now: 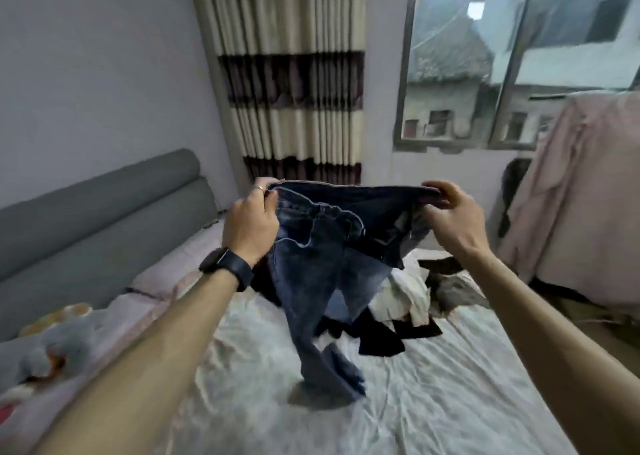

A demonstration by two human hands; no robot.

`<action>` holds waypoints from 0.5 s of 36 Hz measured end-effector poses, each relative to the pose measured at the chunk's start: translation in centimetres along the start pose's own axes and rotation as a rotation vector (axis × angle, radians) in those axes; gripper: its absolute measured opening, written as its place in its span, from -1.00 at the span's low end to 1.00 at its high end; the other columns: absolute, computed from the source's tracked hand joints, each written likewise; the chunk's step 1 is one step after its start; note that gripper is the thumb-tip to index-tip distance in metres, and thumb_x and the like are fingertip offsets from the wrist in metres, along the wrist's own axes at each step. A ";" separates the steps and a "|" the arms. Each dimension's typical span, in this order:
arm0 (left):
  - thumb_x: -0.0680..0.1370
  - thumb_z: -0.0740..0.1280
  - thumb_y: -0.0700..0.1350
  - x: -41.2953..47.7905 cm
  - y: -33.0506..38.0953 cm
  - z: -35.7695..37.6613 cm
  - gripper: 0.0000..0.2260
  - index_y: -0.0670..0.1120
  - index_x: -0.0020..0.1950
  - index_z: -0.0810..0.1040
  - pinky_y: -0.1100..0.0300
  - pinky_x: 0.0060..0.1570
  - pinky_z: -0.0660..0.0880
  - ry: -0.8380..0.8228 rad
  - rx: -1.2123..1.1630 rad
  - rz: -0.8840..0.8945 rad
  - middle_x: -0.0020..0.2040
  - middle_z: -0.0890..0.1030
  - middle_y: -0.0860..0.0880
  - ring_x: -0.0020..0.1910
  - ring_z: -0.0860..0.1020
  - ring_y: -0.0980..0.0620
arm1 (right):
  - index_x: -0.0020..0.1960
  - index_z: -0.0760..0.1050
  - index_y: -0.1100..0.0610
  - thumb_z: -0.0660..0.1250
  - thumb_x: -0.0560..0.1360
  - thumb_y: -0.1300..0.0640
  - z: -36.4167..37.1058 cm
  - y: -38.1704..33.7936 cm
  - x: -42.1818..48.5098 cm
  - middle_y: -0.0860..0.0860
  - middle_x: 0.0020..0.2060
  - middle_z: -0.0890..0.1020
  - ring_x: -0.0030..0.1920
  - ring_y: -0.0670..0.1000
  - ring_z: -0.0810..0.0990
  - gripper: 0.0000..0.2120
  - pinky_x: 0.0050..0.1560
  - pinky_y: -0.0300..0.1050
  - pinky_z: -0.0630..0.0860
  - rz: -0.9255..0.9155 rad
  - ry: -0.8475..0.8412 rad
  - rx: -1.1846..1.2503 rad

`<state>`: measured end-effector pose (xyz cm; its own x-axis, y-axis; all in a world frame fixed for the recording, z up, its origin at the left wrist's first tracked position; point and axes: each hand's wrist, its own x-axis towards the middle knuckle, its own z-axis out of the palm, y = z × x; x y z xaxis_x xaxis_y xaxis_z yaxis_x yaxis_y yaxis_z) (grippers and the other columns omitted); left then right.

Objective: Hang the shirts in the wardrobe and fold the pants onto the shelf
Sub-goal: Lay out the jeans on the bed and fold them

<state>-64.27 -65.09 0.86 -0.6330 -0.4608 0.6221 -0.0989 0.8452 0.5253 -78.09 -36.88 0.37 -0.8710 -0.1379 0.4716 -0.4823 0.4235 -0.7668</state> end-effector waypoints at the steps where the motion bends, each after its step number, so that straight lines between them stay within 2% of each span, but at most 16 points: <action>1: 0.68 0.20 -0.06 1.2 1.2 -0.4 -0.80 0.02 0.28 0.49 0.02 -0.25 0.39 0.035 -0.016 0.022 -0.08 0.67 -0.23 -0.09 0.59 -0.30 | 0.23 0.60 0.03 0.36 0.45 0.25 -1.5 -1.2 0.2 0.00 0.01 0.69 0.06 0.04 0.62 -0.63 0.10 -0.14 0.53 -0.065 0.025 -0.036; 2: 0.68 0.19 -0.05 2.4 2.6 -1.1 -0.81 0.04 0.28 0.47 0.05 -0.26 0.35 0.065 -0.042 0.047 -0.09 0.66 -0.21 -0.11 0.59 -0.29 | 0.26 0.57 0.09 0.35 0.45 0.29 -3.1 -2.3 0.4 0.08 0.05 0.68 0.07 0.12 0.62 -0.60 0.11 -0.02 0.53 -0.138 0.068 -0.086; 3: 0.69 0.19 -0.04 3.2 3.9 -1.7 -0.82 0.04 0.28 0.46 0.06 -0.26 0.32 0.084 -0.057 0.071 -0.09 0.65 -0.19 -0.11 0.58 -0.28 | 0.27 0.56 0.14 0.35 0.46 0.31 -4.5 -3.3 0.6 0.15 0.07 0.67 0.07 0.19 0.60 -0.62 0.09 0.01 0.50 -0.192 0.122 -0.140; 6: 0.69 0.19 -0.07 5.7 8.2 -3.9 -0.79 -0.03 0.30 0.47 0.05 -0.28 0.25 0.163 -0.058 0.156 -0.18 0.61 -0.19 -0.17 0.55 -0.30 | 0.19 0.57 0.23 0.39 0.48 0.31 -9.0 -6.5 2.0 0.22 0.05 0.65 0.07 0.27 0.56 -0.71 0.01 -0.03 0.35 -0.308 0.296 -0.263; 8: 0.69 0.19 -0.09 7.0 11.0 -5.6 -0.78 -0.06 0.31 0.47 0.04 -0.27 0.22 0.211 -0.046 0.184 -0.25 0.54 -0.14 -0.17 0.53 -0.30 | 0.16 0.58 0.24 0.45 0.51 0.19 -11.8 -8.8 3.1 0.24 0.03 0.66 0.04 0.26 0.58 -0.75 -0.04 -0.01 0.36 -0.352 0.378 -0.299; 11: 0.68 0.20 -0.11 8.3 13.9 -8.0 -0.77 -0.09 0.31 0.48 0.05 -0.25 0.29 0.269 -0.096 0.211 -0.22 0.55 -0.12 -0.16 0.54 -0.25 | 0.15 0.58 0.19 0.44 0.55 -0.03 -14.9 -11.6 4.4 0.17 0.01 0.68 -0.03 0.20 0.60 -0.68 -0.16 -0.05 0.39 -0.413 0.441 -0.340; 14: 0.67 0.21 -0.12 9.3 16.6 -10.4 -0.79 -0.10 0.29 0.48 -0.01 -0.20 0.44 0.336 -0.170 0.219 -0.19 0.58 -0.09 -0.20 0.52 -0.14 | 0.16 0.56 0.15 0.40 0.57 -0.10 -17.4 -14.2 5.6 0.13 0.03 0.67 -0.02 0.17 0.57 -0.66 -0.12 0.01 0.50 -0.479 0.476 -0.385; 16: 0.66 0.21 -0.13 9.8 18.1 -11.7 -0.79 -0.07 0.28 0.47 -0.04 -0.19 0.48 0.372 -0.198 0.228 -0.18 0.59 -0.07 -0.23 0.51 -0.10 | 0.18 0.55 0.14 0.39 0.56 -0.12 -18.6 -15.7 6.2 0.13 0.04 0.64 0.01 0.17 0.55 -0.64 -0.11 -0.02 0.47 -0.489 0.524 -0.412; 18: 0.65 0.20 -0.14 10.1 19.3 -12.6 -0.78 0.01 0.29 0.44 -0.06 -0.23 0.49 0.375 -0.190 0.234 -0.20 0.60 -0.10 -0.25 0.54 -0.14 | 0.19 0.56 0.14 0.40 0.54 -0.14 -19.4 -17.0 6.6 0.15 0.08 0.57 0.06 0.16 0.50 -0.61 -0.11 -0.04 0.41 -0.471 0.536 -0.434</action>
<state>-62.94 -56.87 24.56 -0.2973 -0.3599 0.8844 0.1770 0.8894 0.4214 -73.85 -27.63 24.97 -0.3712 0.0113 0.9285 -0.6102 0.7508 -0.2531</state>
